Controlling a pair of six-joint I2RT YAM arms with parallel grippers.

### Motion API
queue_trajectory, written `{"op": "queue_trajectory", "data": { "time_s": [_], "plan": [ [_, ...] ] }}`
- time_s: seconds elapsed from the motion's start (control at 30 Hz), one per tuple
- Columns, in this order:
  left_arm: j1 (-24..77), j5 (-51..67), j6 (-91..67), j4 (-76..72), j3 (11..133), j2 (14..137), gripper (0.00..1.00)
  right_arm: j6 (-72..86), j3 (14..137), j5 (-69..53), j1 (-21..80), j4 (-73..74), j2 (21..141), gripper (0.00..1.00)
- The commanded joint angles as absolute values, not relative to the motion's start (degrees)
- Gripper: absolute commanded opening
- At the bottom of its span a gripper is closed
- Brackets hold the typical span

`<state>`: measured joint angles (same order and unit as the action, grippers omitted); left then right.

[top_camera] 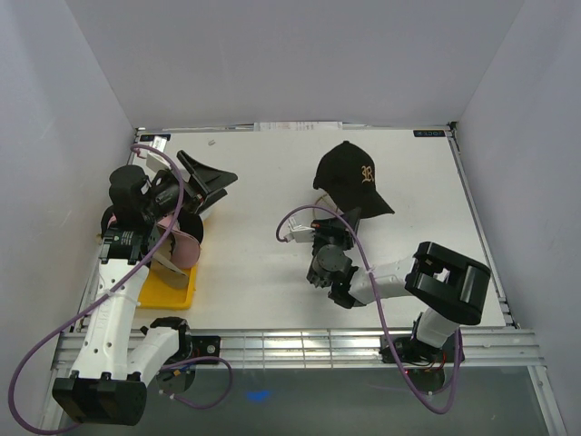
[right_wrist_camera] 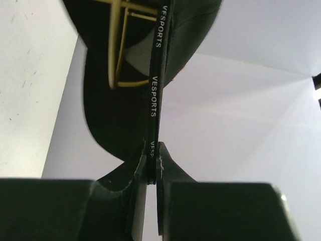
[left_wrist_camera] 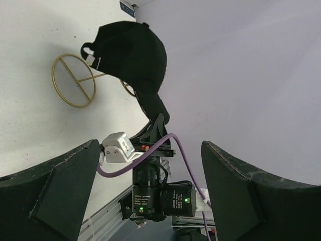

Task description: Stack the hats

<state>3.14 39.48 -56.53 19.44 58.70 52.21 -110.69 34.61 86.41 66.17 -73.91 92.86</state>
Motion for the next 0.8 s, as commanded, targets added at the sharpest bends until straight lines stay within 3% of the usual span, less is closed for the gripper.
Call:
{"op": "queue_trajectory", "data": {
  "time_s": [0.0, 0.33, 0.4, 0.43, 0.63, 0.77],
  "plan": [
    [3.3, 39.1, -55.0, 19.9, 59.0, 51.7, 0.91, -120.8, 35.7, 97.2, 66.6, -101.9, 94.5, 0.08],
    [3.3, 39.1, -55.0, 20.0, 58.0, 51.4, 0.91, -120.8, 36.0, 98.1, 67.2, -102.6, 94.3, 0.1],
    [3.3, 39.0, -54.8, 20.0, 58.0, 51.2, 0.91, -120.9, 36.2, 98.1, 67.3, -103.1, 94.0, 0.2],
    [3.3, 38.9, -54.8, 20.0, 58.0, 51.2, 0.91, -121.0, 36.4, 98.0, 67.4, -103.2, 93.8, 0.35],
    [3.3, 38.5, -54.8, 20.4, 57.9, 51.2, 0.91, -120.8, 36.2, 98.1, 68.2, -103.6, 93.6, 0.59],
    [3.3, 38.3, -54.8, 20.8, 58.0, 51.0, 0.91, -121.0, 36.2, 98.1, 68.9, -104.3, 93.8, 0.69]
  ]
}}
